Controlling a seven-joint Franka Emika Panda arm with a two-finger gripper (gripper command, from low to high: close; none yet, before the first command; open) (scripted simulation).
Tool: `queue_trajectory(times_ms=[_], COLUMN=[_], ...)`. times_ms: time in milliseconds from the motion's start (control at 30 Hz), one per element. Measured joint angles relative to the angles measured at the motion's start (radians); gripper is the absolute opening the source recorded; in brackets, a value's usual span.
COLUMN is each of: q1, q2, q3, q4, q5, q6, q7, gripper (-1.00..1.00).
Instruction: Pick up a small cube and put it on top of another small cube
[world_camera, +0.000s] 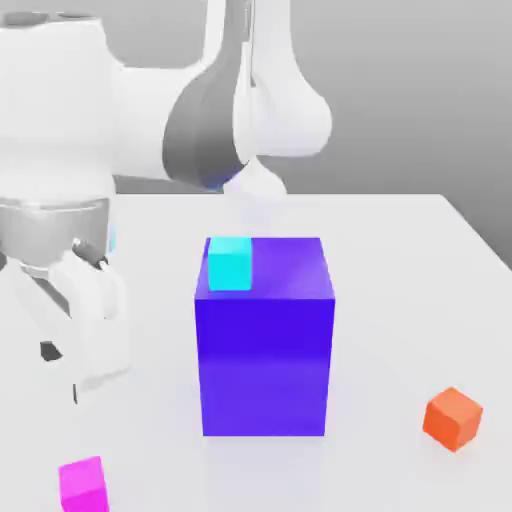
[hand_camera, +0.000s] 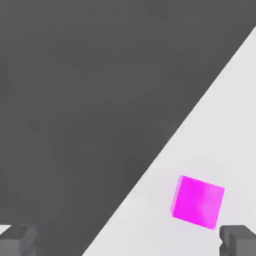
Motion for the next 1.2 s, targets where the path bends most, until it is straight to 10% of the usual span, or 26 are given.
queue_trajectory(times_ms=[267, 300, 700, 1200], q1=[-0.033, -0.037, -0.029, -0.291], q2=[0.291, 0.324, 0.176, -0.365], q3=[-0.015, -0.010, -0.035, -0.257], q4=[0.022, 0.029, -0.014, -0.546], q5=[0.059, 0.064, 0.037, -0.198], q6=[0.147, 0.172, 0.068, 0.067], q7=[0.078, 0.075, 0.086, -0.118], gripper=[0.00, -1.00, -1.00, -1.00])
